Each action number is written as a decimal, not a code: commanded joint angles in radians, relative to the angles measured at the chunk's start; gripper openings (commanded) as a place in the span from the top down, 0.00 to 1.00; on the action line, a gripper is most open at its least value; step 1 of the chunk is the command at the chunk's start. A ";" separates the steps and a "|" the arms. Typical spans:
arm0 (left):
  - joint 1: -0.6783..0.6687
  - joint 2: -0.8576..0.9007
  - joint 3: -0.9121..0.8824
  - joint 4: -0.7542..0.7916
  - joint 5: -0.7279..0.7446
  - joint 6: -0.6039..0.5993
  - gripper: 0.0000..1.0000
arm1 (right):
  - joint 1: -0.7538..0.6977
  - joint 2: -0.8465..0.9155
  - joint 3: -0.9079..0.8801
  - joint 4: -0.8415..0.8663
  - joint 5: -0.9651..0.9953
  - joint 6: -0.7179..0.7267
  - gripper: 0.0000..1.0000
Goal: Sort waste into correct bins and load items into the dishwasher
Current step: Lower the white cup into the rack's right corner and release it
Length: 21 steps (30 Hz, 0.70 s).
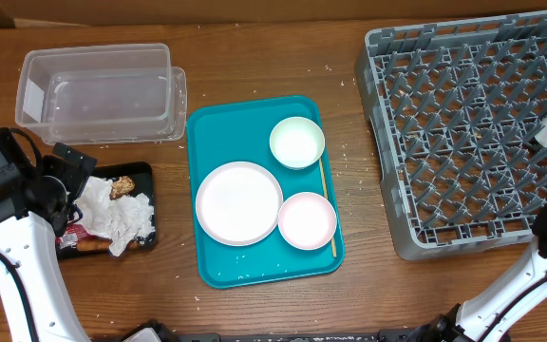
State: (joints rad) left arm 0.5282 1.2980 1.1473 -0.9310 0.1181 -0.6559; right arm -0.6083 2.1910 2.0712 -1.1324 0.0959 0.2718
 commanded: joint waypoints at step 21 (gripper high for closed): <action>0.002 0.000 0.017 0.000 0.003 -0.010 0.00 | -0.005 -0.017 0.111 0.048 -0.019 0.056 0.89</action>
State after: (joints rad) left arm 0.5282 1.2980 1.1473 -0.9310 0.1177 -0.6559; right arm -0.6086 2.1971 2.1674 -1.1389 0.0822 0.3340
